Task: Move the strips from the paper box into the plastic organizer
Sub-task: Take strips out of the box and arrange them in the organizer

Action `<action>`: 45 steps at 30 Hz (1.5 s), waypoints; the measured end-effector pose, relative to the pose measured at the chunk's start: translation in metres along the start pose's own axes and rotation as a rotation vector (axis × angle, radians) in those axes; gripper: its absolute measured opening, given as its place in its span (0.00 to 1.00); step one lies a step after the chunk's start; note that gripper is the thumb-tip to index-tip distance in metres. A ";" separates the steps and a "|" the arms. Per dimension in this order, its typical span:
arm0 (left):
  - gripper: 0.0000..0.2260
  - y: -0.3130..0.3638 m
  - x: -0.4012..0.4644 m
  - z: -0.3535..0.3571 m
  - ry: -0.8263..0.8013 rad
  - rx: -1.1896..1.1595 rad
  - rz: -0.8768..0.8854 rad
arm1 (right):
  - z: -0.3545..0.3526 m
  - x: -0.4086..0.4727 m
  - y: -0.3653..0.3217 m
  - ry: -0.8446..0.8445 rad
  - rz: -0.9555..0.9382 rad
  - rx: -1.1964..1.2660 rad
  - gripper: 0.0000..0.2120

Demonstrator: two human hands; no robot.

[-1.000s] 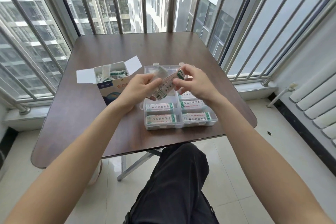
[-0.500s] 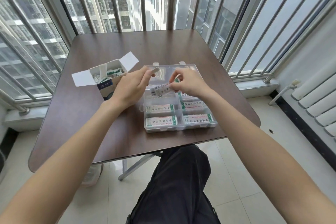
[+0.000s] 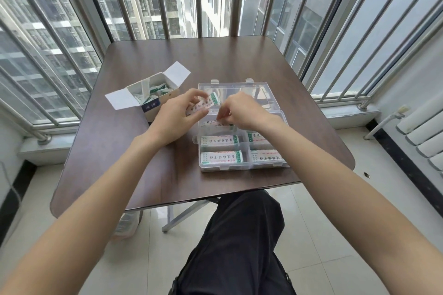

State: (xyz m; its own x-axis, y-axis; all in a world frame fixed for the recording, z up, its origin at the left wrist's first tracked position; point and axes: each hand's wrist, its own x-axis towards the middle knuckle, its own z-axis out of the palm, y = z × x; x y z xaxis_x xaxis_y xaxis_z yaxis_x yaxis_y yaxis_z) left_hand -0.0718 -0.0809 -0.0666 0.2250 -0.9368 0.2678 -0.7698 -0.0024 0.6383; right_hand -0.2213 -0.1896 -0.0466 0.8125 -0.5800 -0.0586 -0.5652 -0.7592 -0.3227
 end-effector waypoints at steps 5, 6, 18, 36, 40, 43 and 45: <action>0.14 0.001 -0.003 0.002 0.047 0.046 -0.014 | 0.000 -0.004 0.002 0.061 -0.056 -0.100 0.07; 0.13 0.000 -0.003 0.002 0.057 0.069 0.001 | 0.000 -0.004 0.000 0.050 -0.062 -0.130 0.07; 0.10 -0.003 -0.003 -0.006 0.040 -0.185 -0.069 | -0.013 -0.015 0.008 0.112 -0.056 0.060 0.09; 0.04 0.016 0.022 0.015 -0.174 0.334 0.225 | 0.000 -0.010 0.022 0.081 0.054 -0.164 0.08; 0.08 0.014 0.021 0.010 -0.170 0.531 0.204 | 0.001 -0.005 0.018 0.058 0.065 -0.210 0.09; 0.11 0.013 0.023 0.009 -0.240 0.568 0.157 | 0.002 -0.003 0.018 0.064 0.045 -0.162 0.07; 0.13 0.013 0.025 0.010 -0.282 0.572 0.135 | 0.002 -0.002 0.018 0.050 0.034 -0.109 0.06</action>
State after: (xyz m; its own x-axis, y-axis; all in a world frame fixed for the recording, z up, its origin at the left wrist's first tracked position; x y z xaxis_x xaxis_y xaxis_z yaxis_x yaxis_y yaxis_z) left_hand -0.0819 -0.1083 -0.0587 -0.0010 -0.9976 0.0697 -0.9943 0.0085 0.1063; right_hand -0.2332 -0.2014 -0.0542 0.7861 -0.6178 -0.0194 -0.6066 -0.7650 -0.2163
